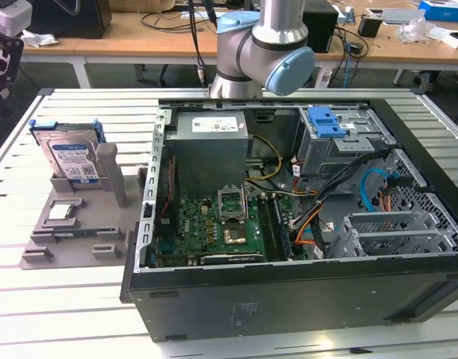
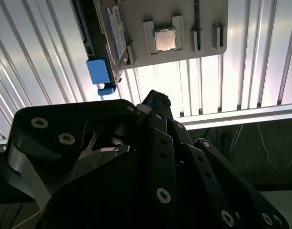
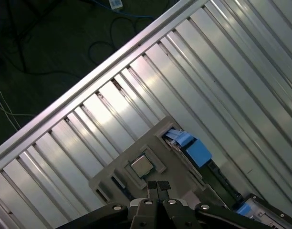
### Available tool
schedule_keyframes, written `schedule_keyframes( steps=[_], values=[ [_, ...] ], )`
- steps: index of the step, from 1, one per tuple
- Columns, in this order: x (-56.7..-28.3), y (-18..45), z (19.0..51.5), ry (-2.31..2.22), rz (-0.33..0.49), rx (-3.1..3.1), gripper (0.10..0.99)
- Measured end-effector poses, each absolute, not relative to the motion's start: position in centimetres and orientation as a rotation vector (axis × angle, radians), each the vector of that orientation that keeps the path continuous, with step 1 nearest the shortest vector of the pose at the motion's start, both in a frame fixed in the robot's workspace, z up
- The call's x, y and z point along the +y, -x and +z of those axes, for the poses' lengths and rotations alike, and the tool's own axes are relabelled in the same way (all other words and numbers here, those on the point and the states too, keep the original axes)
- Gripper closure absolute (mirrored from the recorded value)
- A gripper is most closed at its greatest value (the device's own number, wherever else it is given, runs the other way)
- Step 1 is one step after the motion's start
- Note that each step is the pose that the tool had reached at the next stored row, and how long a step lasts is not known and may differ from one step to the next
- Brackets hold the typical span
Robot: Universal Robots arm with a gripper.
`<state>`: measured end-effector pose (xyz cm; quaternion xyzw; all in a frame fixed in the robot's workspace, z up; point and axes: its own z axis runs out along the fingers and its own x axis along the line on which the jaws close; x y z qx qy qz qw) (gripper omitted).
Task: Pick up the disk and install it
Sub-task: 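Pick up the disk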
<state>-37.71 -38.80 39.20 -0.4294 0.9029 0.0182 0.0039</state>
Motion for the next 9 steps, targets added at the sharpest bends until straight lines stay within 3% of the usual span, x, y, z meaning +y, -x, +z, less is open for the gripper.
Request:
schedule_keyframes(
  steps=[9],
  values=[
    [-38.80,37.71,39.20,1.426,0.057,2.791,0.980]
  ],
)
